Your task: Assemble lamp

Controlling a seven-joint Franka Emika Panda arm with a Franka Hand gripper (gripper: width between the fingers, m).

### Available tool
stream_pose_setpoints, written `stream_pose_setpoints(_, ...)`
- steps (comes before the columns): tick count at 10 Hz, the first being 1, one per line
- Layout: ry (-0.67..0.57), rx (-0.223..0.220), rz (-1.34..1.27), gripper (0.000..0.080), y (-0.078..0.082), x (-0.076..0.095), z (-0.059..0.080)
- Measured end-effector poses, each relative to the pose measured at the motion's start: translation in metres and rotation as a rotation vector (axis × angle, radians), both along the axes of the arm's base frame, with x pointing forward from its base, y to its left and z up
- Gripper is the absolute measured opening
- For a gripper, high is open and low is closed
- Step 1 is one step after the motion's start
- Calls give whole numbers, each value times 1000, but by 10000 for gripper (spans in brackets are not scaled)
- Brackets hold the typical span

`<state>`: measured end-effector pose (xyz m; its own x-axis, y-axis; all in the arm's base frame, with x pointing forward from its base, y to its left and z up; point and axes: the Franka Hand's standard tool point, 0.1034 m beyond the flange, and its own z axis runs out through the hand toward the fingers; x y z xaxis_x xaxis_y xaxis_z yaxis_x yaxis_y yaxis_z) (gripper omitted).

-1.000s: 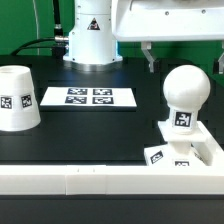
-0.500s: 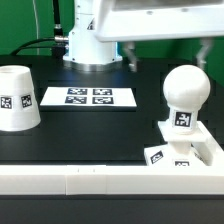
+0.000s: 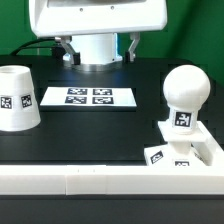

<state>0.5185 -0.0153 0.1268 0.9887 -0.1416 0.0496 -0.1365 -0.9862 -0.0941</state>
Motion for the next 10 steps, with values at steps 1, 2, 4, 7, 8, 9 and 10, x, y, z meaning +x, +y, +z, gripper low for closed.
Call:
stream_pose_setpoints(1, 0, 0, -2, 699, -1, 0, 0)
stream_pose_setpoints(2, 0, 0, -2, 699, -1, 0, 0)
stream_pose_setpoints(4, 0, -1, 13, 699, -3, -2, 0)
stream_pose_setpoints(7, 2, -15, 144, 699, -48, -33, -4)
stream_pose_setpoints(8, 5, -19, 164, 699, -63, -39, -7)
stream_pose_setpoints(9, 4, -24, 183, 699, -75, -42, -8)
stream_pose_setpoints(10, 5, -26, 189, 699, -87, -47, -6)
